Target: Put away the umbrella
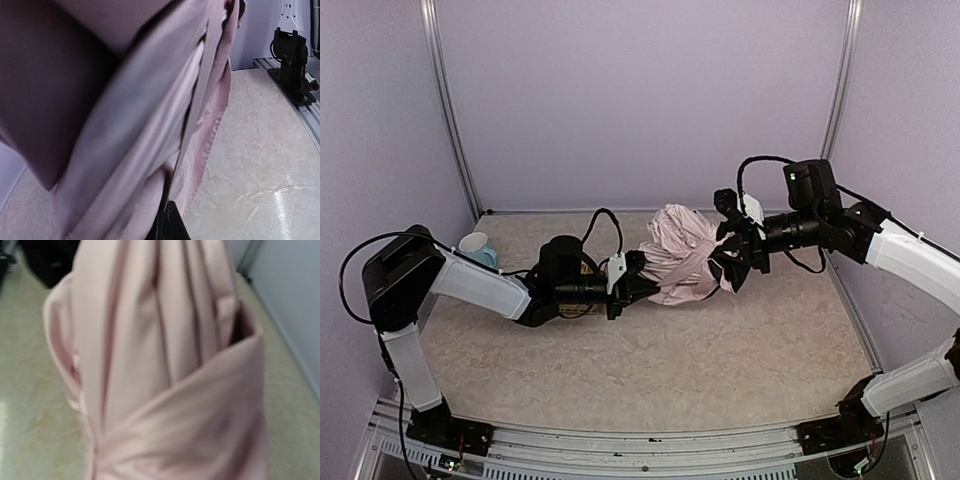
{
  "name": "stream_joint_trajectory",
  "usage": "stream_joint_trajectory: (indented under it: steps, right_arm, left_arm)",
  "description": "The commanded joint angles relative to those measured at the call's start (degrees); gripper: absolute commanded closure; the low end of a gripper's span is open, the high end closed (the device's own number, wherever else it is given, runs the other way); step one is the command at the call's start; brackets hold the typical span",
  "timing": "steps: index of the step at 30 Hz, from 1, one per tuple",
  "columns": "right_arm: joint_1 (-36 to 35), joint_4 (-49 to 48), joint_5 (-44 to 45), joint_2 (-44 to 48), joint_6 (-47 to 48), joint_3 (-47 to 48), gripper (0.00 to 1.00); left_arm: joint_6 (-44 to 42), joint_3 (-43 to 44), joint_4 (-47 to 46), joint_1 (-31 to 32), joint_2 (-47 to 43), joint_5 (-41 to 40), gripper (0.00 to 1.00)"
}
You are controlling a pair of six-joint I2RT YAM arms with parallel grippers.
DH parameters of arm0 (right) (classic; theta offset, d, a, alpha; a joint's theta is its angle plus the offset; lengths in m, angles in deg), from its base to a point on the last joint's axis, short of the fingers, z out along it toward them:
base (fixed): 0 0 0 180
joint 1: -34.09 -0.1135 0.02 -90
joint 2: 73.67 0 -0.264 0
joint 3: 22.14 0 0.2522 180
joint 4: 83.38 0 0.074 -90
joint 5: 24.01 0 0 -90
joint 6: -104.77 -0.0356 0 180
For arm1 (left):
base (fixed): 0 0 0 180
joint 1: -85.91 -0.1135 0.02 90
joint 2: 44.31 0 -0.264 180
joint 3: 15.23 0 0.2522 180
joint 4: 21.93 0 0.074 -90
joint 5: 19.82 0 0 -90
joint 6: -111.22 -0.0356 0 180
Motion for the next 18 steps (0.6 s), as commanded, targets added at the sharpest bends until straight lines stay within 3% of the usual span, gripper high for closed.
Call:
stream_joint_trajectory:
  steps: [1,4,11,18]
  right_arm:
    - [-1.7,1.88,-12.86,5.11,1.67,5.64,1.0]
    - [-6.24,6.9,-11.28,4.31,3.37,3.85,1.0]
    - [-20.54,9.89,2.01,-1.8,2.07,-2.77,1.0]
    - [-25.43,5.25,16.8,-10.76,1.1,-13.22,1.0]
  left_arm:
    - [-6.29,2.88,9.8,-2.52,4.1,-2.87,1.0]
    - [-6.66,6.69,6.49,-4.34,6.12,-2.5,1.0]
    - [-12.08,16.52,4.91,-4.93,12.16,2.95,1.0]
    - [-19.87,13.68,5.26,-3.8,12.8,4.95,1.0]
